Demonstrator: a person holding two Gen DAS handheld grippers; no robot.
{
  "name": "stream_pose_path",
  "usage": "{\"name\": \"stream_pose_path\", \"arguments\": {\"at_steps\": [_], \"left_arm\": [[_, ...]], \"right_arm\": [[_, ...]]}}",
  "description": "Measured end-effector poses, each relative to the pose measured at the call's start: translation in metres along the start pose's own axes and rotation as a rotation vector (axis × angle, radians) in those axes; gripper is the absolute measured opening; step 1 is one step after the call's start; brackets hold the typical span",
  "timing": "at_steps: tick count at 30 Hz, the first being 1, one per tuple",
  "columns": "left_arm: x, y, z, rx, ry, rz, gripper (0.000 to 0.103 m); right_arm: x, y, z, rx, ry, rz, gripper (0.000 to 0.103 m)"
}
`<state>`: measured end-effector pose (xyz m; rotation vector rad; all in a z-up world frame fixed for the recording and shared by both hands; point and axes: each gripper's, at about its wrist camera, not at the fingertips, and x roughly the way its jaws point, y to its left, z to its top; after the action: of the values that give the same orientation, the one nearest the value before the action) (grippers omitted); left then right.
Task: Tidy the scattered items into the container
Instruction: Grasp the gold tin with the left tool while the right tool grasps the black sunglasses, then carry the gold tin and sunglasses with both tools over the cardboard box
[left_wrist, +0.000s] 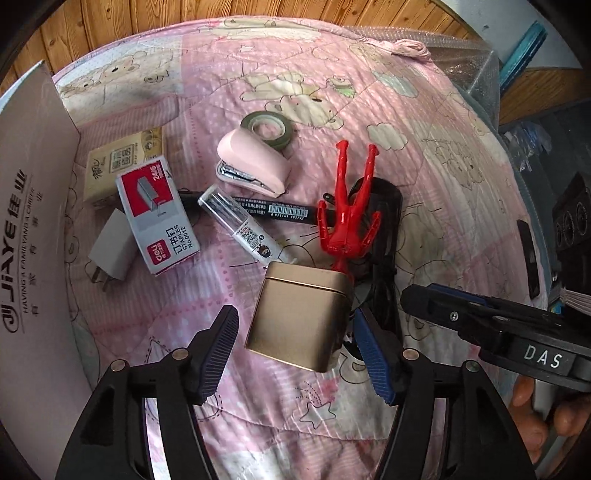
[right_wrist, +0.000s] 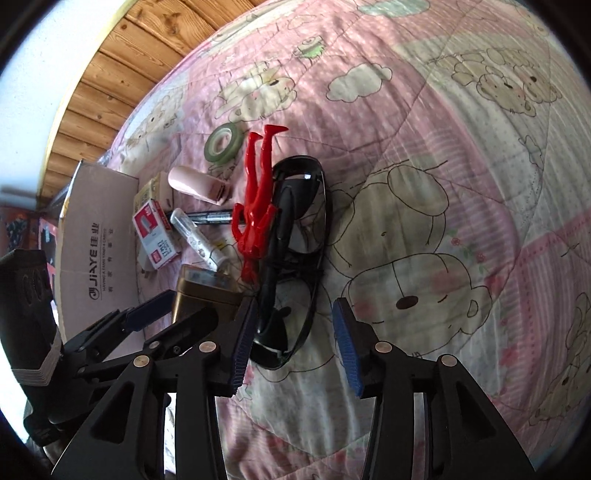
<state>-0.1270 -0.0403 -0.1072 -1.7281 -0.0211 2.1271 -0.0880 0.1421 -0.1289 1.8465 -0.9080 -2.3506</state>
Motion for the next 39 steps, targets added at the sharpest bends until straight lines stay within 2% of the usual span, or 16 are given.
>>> {"name": "stream_pose_path", "arguments": {"at_steps": [4, 6, 9, 12, 15, 18, 19, 20, 29, 39], "left_arm": [[0.021, 0.004, 0.002, -0.009, 0.031, -0.022, 0.067], [0.024, 0.003, 0.002, 0.013, 0.012, -0.022, 0.067], [0.024, 0.002, 0.003, 0.045, -0.009, -0.021, 0.067], [0.024, 0.006, 0.007, 0.051, -0.029, -0.02, 0.052], [0.023, 0.013, 0.009, 0.042, -0.028, -0.049, 0.049], [0.02, 0.017, 0.008, 0.032, -0.03, -0.063, 0.049], [0.018, 0.019, 0.006, 0.025, -0.029, -0.066, 0.049], [0.015, 0.022, 0.005, 0.017, -0.027, -0.069, 0.049], [0.005, 0.038, -0.004, -0.046, -0.028, -0.076, 0.049], [-0.028, 0.028, -0.006, -0.03, -0.083, -0.083, 0.049]], "right_arm": [[0.017, -0.004, 0.009, 0.006, 0.015, 0.023, 0.052], [0.024, -0.003, 0.014, -0.001, 0.017, 0.029, 0.053], [0.029, 0.008, 0.023, -0.052, 0.007, 0.022, 0.06], [0.035, 0.022, 0.029, -0.117, -0.001, -0.032, 0.062], [0.038, 0.033, 0.028, -0.176, -0.002, -0.099, 0.057], [0.033, 0.027, 0.025, -0.159, -0.004, -0.084, 0.053], [0.03, 0.024, 0.024, -0.147, -0.004, -0.086, 0.049], [0.027, 0.02, 0.022, -0.139, -0.008, -0.088, 0.04], [-0.002, 0.011, 0.008, -0.116, -0.036, -0.124, 0.039], [-0.023, 0.017, -0.003, -0.112, -0.073, -0.137, 0.039]]}}
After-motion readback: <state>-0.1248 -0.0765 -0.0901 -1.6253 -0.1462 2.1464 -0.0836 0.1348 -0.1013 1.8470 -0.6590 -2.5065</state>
